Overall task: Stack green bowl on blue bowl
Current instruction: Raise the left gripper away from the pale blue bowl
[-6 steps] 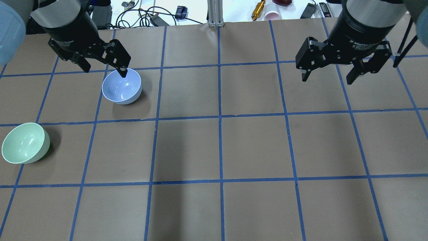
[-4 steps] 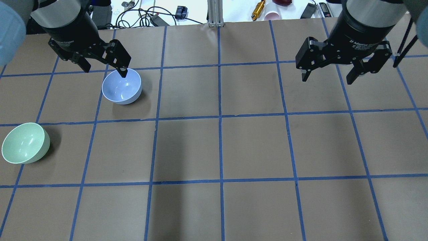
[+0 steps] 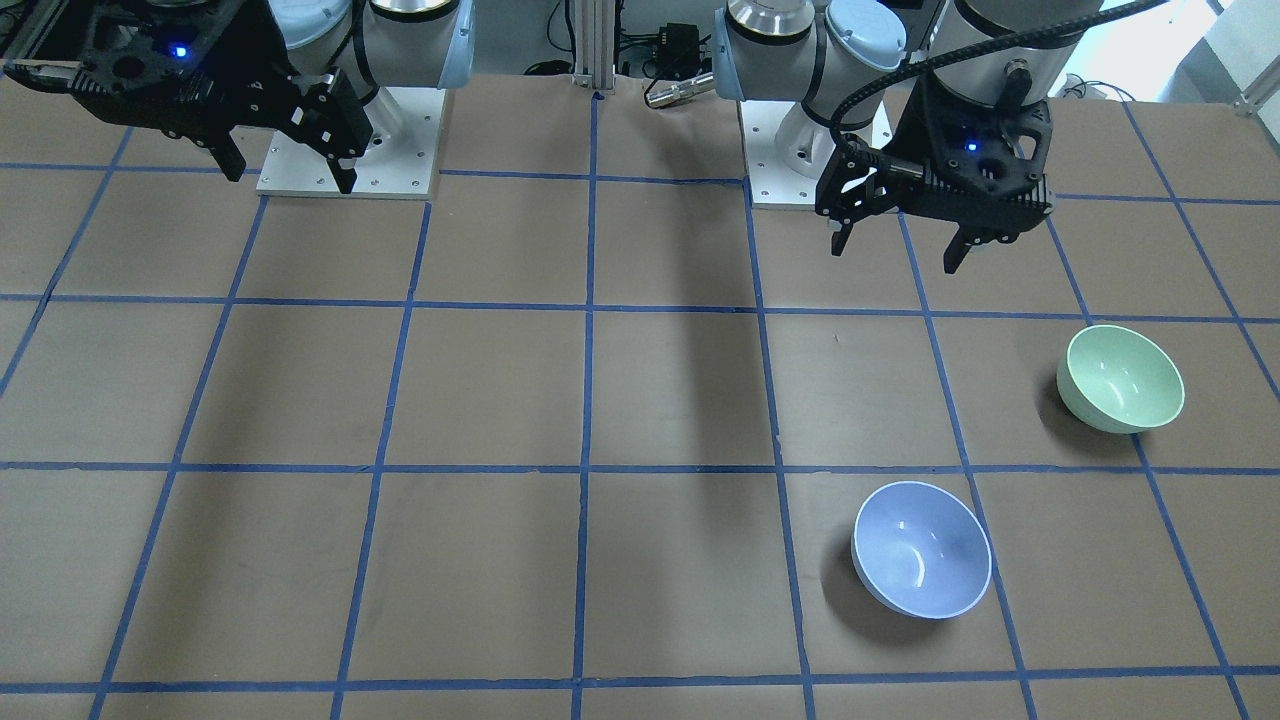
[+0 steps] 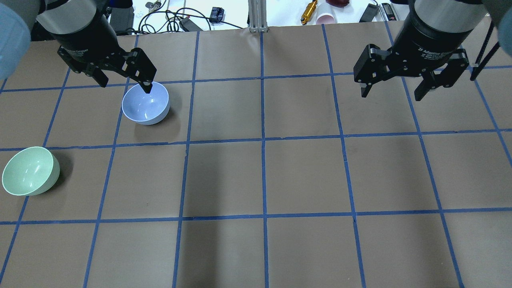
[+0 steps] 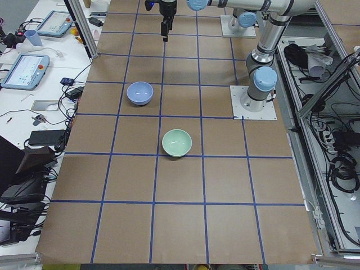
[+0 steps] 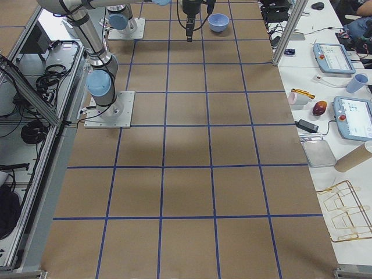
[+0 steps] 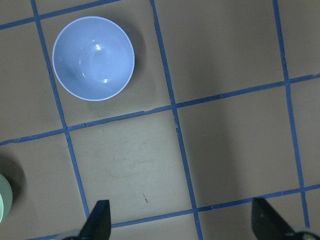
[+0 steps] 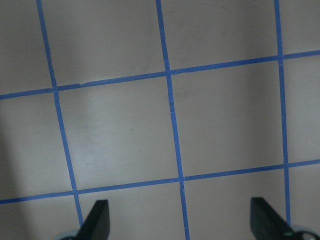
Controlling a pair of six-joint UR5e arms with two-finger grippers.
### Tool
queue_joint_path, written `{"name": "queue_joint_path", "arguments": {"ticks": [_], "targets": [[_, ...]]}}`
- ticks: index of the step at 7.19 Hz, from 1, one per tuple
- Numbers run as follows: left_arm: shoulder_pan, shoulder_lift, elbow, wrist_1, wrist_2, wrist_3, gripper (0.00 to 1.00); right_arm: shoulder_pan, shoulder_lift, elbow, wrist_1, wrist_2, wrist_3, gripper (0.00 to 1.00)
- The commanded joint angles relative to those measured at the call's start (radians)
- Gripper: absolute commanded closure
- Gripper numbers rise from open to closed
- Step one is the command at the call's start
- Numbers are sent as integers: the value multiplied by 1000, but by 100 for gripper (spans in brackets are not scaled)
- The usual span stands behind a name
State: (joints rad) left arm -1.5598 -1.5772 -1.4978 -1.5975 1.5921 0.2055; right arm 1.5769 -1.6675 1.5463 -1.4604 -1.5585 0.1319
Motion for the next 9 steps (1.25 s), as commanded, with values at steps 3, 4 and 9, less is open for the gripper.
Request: {"name": "queue_joint_path", "arguments": {"ticks": [3,4,9], "targets": [[4,0,-2,1,-1,2,0,0,0,0,2,0,0,0],[12,0,-4,-2,3,12,0,0,0,1,2,0,0,0],[321,-76,-103,115,-15,182,0,0,0,0,0,0,0,0]]}}
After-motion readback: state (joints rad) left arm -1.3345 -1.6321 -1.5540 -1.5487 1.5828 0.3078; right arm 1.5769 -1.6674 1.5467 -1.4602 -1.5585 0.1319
